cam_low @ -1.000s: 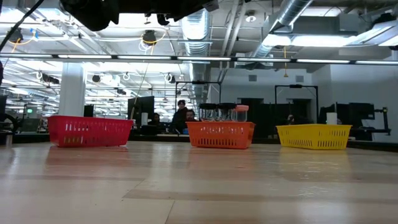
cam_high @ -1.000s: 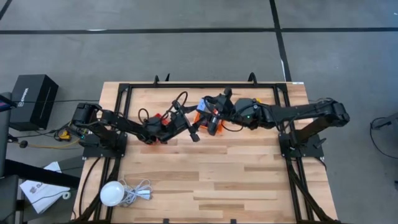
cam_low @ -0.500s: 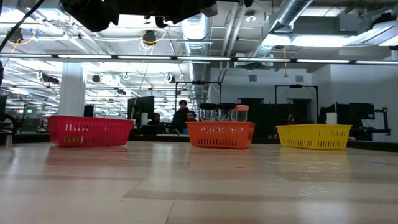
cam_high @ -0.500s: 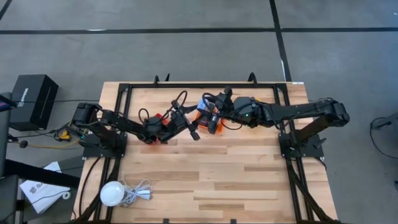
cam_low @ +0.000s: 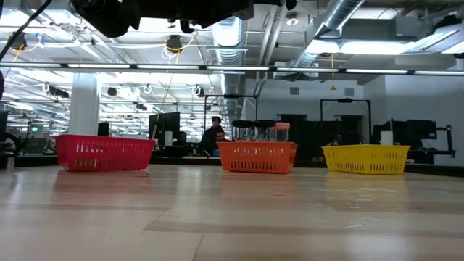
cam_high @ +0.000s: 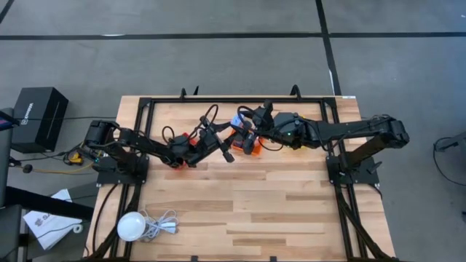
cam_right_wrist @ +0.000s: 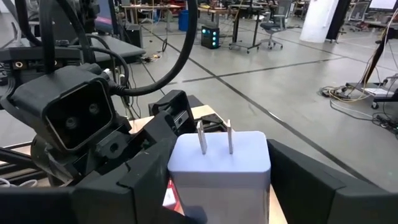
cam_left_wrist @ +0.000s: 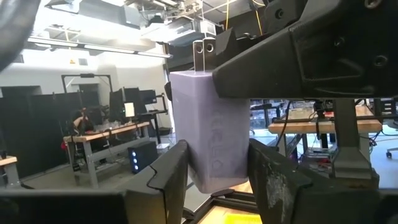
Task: Pick & Place Office items
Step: Put the light blue charger adapter into the red basket
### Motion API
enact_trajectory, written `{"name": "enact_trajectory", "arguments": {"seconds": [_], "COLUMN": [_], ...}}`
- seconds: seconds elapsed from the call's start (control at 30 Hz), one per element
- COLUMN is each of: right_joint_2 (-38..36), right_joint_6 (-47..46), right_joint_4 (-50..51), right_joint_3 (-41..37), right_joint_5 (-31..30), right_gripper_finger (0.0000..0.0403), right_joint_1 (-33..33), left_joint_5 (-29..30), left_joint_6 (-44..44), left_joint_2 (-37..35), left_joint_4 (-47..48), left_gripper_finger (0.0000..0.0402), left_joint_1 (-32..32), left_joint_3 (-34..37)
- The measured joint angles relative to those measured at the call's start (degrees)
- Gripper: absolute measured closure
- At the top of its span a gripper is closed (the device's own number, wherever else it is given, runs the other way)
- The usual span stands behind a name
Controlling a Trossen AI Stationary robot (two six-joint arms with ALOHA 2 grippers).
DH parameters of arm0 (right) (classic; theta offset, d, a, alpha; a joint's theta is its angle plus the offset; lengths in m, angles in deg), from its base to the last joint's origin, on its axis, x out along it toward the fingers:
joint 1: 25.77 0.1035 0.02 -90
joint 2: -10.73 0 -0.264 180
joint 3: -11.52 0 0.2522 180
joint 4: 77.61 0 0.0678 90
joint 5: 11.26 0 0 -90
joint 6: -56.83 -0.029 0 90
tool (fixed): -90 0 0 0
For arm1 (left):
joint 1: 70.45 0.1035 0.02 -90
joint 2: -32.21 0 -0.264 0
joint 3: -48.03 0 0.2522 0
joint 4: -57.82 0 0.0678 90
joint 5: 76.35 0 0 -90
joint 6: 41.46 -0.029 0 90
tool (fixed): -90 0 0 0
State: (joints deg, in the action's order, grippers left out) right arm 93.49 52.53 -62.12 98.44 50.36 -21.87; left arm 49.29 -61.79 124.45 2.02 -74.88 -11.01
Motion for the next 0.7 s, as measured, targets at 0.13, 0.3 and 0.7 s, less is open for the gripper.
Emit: {"name": "enact_trajectory", "arguments": {"seconds": [0.13, 0.3, 0.7], "right_joint_2": [0.00, 0.02, -1.60], "right_joint_6": [0.09, 0.25, 2.78], "right_joint_4": [0.01, 0.01, 0.65], "right_joint_3": [-0.02, -0.04, -0.17], "right_joint_5": [-0.11, -0.19, 0.33], "right_gripper_finger": [0.0160, 0.0159, 0.0159], "right_joint_1": [0.00, -0.24, -0.92], "left_joint_5": [0.10, 0.59, 1.85], "left_joint_6": [0.00, 0.00, 0.00], "left_joint_2": [0.00, 0.00, -0.15], "left_joint_4": [0.00, 0.04, 0.46], "left_gripper_finger": [0.0264, 0.0264, 0.0266], "left_joint_1": [0.00, 0.00, -0.09], "left_joint_3": [0.00, 0.00, -0.24]}}
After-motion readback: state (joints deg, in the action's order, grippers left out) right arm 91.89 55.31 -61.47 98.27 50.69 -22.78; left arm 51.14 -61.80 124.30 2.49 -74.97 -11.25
